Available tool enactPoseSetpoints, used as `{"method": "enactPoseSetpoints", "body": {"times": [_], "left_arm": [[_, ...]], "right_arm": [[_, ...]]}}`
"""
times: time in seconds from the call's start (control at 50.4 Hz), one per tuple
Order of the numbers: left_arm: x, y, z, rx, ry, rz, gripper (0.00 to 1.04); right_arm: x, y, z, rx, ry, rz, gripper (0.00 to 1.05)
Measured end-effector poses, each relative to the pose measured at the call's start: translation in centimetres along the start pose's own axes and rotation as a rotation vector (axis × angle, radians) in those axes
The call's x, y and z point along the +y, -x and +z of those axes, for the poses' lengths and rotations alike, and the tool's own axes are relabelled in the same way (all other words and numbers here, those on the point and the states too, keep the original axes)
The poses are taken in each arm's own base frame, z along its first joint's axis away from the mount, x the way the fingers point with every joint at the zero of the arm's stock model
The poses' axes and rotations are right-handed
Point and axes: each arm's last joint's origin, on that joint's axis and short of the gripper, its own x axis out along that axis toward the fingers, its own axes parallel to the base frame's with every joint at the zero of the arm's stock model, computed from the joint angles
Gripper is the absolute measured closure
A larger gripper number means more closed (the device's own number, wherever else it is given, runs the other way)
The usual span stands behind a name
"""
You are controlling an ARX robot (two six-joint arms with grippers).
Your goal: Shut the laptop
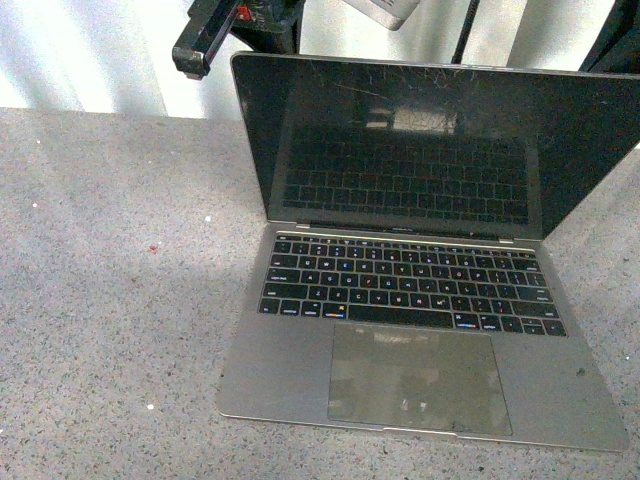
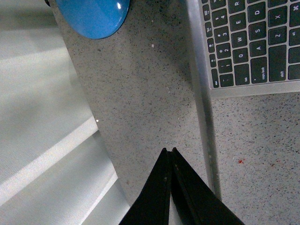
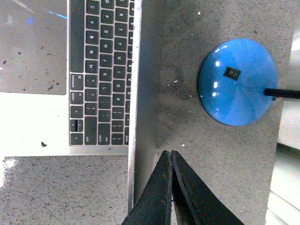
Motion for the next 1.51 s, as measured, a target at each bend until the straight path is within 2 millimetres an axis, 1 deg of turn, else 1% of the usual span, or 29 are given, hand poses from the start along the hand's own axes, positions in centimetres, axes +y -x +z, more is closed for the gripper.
{"method": "enactPoseSetpoints", "body": {"times": [0.198, 0.357, 0.496, 0.714, 1.091, 1.507], "left_arm": [[-0.9, 0.2, 1.0, -0.042, -0.013, -0.004, 1.01], [-2.3, 0.4, 2.0, -0.06, -0.036, -0.013, 1.01], [-3.5, -0.1, 2.1, -0.066, -0.04, -0.03, 1.01], [-4.8, -1.0, 2.0, -0.064, -0.04, -0.061, 1.01], [-6.6, -1.8, 2.9, -0.086, -0.058, -0.083, 1.01], [-9.0, -3.6, 3.6, -0.118, -0.052, -0.113, 1.01]], "right_arm": [[0.9, -0.4, 0.2, -0.002, -0.001, 0.021, 1.02], [2.3, -1.1, 0.3, -0.007, -0.005, 0.061, 1.02], [3.6, -1.4, 0.2, -0.005, -0.01, 0.084, 1.02], [4.7, -2.5, -0.3, -0.004, -0.019, 0.11, 1.02], [6.1, -4.2, -1.1, -0.009, -0.028, 0.142, 1.02], [7.7, -6.1, -1.9, -0.02, -0.036, 0.164, 1.02]]}}
